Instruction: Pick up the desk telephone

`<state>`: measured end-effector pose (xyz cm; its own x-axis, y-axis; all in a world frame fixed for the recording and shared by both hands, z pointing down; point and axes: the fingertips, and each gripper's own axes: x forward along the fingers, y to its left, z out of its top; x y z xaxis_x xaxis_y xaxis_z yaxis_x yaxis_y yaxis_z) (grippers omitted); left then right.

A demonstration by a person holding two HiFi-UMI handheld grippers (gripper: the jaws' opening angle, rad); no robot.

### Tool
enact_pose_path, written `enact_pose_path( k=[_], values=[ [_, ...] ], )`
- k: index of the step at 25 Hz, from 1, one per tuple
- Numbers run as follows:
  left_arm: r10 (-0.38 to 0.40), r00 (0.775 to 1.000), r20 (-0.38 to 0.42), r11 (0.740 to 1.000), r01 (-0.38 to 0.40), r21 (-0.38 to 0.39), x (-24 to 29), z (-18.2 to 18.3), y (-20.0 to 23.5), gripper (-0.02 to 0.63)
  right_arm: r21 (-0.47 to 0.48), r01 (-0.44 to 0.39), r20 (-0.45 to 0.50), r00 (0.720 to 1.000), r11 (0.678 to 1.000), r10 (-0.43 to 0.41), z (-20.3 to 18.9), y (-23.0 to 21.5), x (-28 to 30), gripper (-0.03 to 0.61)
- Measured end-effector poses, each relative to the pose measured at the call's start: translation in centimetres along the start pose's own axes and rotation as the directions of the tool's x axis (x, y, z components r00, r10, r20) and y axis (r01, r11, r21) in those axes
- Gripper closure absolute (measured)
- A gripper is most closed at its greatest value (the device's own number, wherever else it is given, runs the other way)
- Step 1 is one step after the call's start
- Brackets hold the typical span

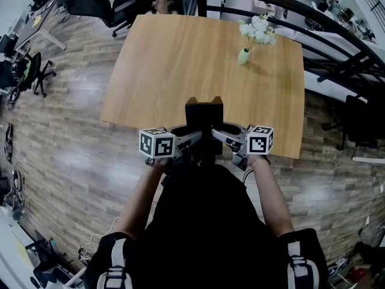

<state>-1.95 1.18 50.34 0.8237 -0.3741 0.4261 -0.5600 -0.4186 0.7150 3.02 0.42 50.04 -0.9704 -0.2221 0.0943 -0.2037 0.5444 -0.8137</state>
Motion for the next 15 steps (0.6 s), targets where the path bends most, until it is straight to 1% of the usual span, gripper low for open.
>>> enact_pose_path(
  k=[15],
  values=[
    [-0.003, 1.0, 0.001, 1.0, 0.003, 0.006, -0.03, -0.22, -0.2, 0.414, -0.001, -0.002, 0.0, 1.0, 1.0, 0.002, -0.24, 0.24, -0.16, 0.394]
  ],
)
